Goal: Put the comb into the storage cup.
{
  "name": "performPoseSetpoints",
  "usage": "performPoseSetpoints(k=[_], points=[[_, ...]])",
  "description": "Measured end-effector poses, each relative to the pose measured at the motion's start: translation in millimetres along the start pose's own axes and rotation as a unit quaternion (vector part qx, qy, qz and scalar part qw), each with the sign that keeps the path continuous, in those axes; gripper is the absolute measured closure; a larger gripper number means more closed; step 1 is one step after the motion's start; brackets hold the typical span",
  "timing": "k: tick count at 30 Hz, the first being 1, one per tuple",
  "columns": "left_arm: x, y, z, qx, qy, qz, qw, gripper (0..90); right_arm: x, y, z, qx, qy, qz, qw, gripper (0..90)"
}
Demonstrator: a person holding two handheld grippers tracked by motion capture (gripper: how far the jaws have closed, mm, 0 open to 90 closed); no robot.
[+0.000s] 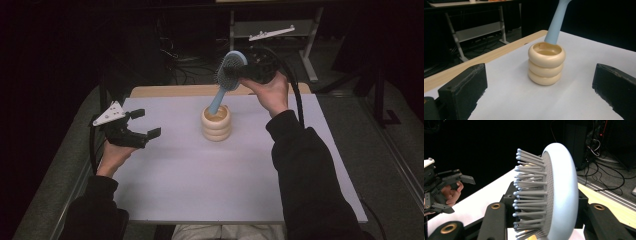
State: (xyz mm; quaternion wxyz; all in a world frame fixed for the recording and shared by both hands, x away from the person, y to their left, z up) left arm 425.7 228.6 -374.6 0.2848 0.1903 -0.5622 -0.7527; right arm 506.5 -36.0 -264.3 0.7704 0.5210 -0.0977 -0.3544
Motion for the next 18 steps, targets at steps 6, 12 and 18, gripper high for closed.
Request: performPoseSetpoints(k=[6, 12, 18], points=[[-5.1, -13.9, 0.6, 0.005, 0.006, 0.015, 0.9999, 0.0, 0.5, -5.8, -6.2, -0.001, 0.002, 0.003, 1.0, 52.7], [-6.2, -28.2, 0.3, -0.004, 0.006, 0.023, 0.9997, 0.0, -0.5, -10.3, -12.5, -0.004, 0.0, 0.01, 0.9999, 52.7], [-5.4, -34.2, 0.3, -0.008, 0.008, 0.024, 0.9997, 0.0, 4.3, -18.0, -19.2, -0.007, -0.003, 0.006, 1.0, 52.7]])
Point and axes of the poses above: each handheld gripper's, and its own axes: z roughly backward along the jaws, y roughly out of its top, x roughly to its right, the point moved 10 cm from there along -z, roughly forward along the jaws
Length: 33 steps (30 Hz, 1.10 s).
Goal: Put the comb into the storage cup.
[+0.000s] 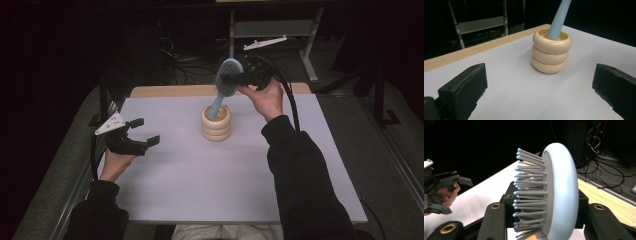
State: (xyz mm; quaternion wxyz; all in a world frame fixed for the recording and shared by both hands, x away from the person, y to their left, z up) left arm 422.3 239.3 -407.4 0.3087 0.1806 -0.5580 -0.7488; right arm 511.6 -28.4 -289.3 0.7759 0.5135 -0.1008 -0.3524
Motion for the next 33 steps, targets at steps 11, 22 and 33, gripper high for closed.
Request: performPoseSetpoints(k=[11, 22, 33], points=[[-1.7, -4.2, 4.7, 0.008, 0.002, 0.009, 0.9999, 0.0, 12.7, -19.5, -16.7, -0.011, -0.004, -0.013, 0.9998, 52.5], [-4.6, -6.5, 4.1, 0.014, 0.002, 0.023, 0.9996, 0.0, 19.5, -33.7, -27.9, -0.023, 0.004, -0.032, 0.9992, 52.3], [-5.9, -7.5, 2.8, 0.012, 0.003, 0.025, 0.9996, 0.0, 25.8, -46.9, -45.5, -0.029, 0.01, -0.059, 0.9978, 52.0]])
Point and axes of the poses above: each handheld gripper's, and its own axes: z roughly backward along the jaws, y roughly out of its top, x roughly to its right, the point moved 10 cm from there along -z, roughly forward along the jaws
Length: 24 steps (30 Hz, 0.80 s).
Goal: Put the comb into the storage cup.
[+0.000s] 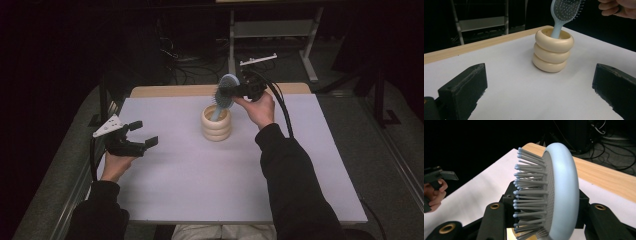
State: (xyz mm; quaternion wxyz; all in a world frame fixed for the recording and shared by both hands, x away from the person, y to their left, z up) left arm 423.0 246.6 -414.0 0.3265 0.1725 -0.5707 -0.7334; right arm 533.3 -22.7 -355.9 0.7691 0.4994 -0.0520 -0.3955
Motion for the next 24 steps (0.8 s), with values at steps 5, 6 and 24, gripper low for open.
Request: performPoseSetpoints(k=[5, 6, 24], points=[[-0.3, 1.0, 0.6, 0.004, 0.001, 0.003, 1.0, 0.0, 2.0, -4.0, -9.4, -0.004, 0.005, -0.013, 0.9999, 51.5], [-0.2, 1.0, 0.4, 0.004, 0.0, 0.003, 1.0, 0.0, 2.8, -5.2, -11.6, -0.006, 0.002, -0.011, 0.9999, 51.2], [0.0, -3.6, -3.5, -0.011, -0.003, 0.001, 0.9999, 0.0, 28.2, -22.5, -15.3, 0.005, 0.025, -0.072, 0.9971, 6.8]])
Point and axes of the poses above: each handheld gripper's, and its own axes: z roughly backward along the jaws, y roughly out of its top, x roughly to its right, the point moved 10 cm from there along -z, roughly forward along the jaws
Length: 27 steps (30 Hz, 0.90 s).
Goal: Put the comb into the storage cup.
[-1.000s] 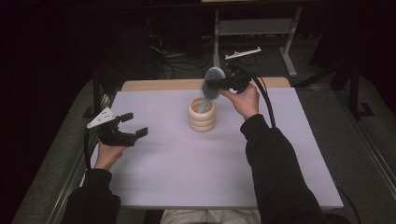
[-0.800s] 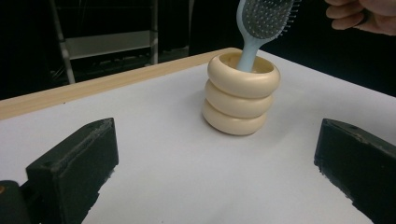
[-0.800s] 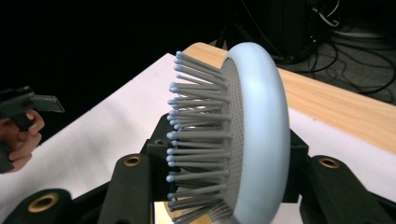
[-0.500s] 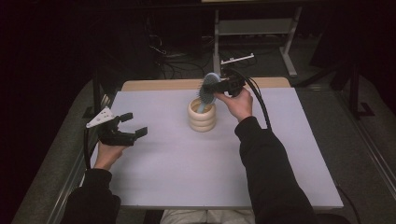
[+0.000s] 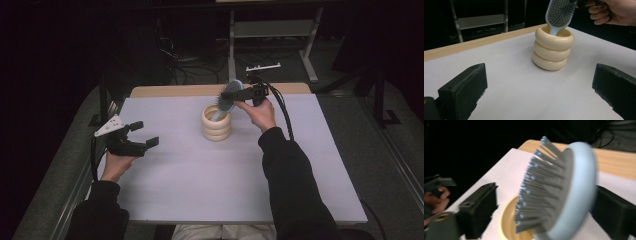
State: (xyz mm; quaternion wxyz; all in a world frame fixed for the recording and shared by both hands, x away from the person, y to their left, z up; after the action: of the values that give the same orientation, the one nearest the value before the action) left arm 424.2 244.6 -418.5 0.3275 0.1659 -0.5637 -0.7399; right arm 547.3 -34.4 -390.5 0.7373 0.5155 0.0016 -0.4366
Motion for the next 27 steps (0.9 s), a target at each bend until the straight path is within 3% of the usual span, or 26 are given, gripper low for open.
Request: performPoseSetpoints(k=[1, 6, 10, 13, 27], points=[[0.1, -0.3, -0.4, -0.001, 0.0, 0.0, 1.0, 0.0, 0.9, -0.6, 1.1, 0.0, -0.004, 0.005, 1.0, 0.0], [2.0, 2.9, 1.2, 0.007, -0.001, -0.001, 1.0, 0.0, 5.7, -1.2, 9.8, 0.005, -0.023, 0.032, 0.9992, 0.0], [1.7, 1.5, 1.7, 0.002, -0.003, 0.005, 1.0, 0.0, 11.8, -5.9, 18.0, -0.004, -0.055, 0.068, 0.9962, 0.0], [0.3, -1.7, 1.0, -0.005, -0.003, 0.011, 0.9999, 0.0, 15.2, -9.3, 25.4, -0.002, -0.06, 0.074, 0.9954, 0.0], [0.3, -6.9, -0.8, -0.021, 0.0, 0.005, 0.9998, 0.0, 21.6, -20.9, 52.5, 0.005, -0.06, 0.091, 0.994, 0.0]])
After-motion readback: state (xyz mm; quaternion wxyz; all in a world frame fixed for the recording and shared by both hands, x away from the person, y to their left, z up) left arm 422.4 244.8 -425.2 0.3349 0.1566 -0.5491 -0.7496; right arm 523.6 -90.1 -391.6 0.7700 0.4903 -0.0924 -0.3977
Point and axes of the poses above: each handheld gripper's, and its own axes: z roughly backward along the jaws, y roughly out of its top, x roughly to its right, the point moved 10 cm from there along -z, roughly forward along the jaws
